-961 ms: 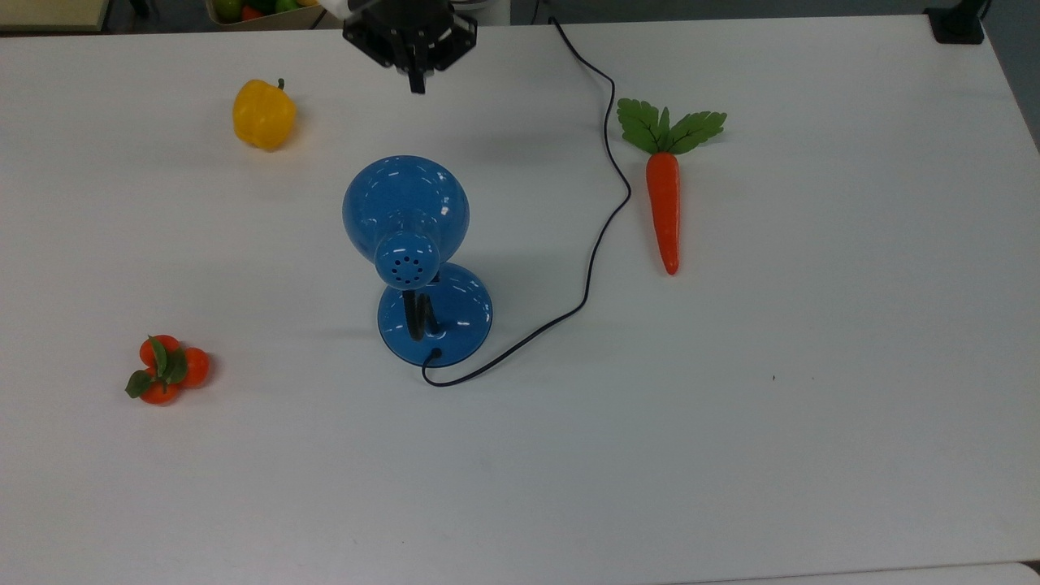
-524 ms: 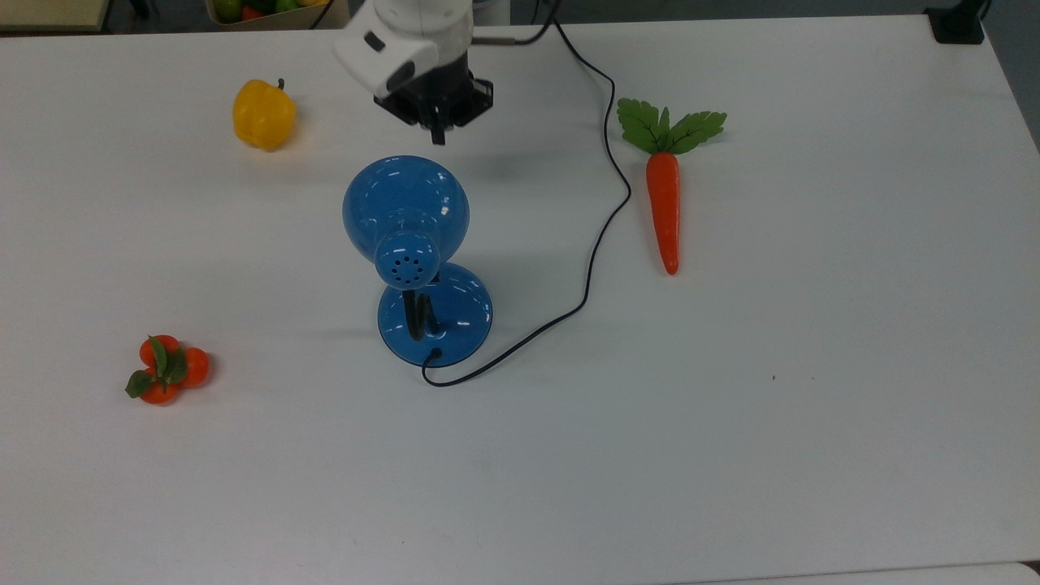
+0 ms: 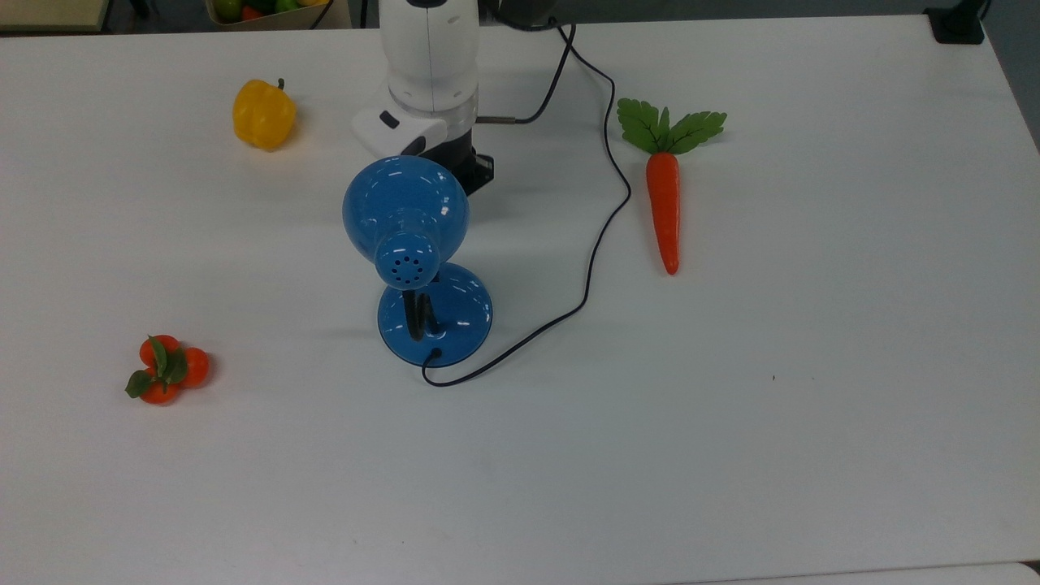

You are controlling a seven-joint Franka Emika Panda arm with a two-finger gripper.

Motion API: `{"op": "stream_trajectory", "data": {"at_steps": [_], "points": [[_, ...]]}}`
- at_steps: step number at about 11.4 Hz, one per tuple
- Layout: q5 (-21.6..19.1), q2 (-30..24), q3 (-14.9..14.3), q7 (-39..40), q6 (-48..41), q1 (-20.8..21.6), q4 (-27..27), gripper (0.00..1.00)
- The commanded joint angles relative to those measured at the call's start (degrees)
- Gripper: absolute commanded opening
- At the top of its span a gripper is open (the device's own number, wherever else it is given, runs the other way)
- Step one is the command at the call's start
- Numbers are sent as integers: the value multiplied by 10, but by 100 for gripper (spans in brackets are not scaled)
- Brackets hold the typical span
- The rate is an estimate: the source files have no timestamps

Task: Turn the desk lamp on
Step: 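Move the gripper over the blue lamp base toward its switch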

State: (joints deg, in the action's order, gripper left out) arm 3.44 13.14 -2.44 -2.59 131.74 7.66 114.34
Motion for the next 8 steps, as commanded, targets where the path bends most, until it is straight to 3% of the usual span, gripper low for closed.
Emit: {"op": "stream_trajectory", "data": {"at_steps": [1,5,8], "points": [[14,14,-1,-1,70,-1,0,0],[14,36,-1,-1,146,-13,-14,0],[14,57,-1,-1,150,-19,-45,0]]}}
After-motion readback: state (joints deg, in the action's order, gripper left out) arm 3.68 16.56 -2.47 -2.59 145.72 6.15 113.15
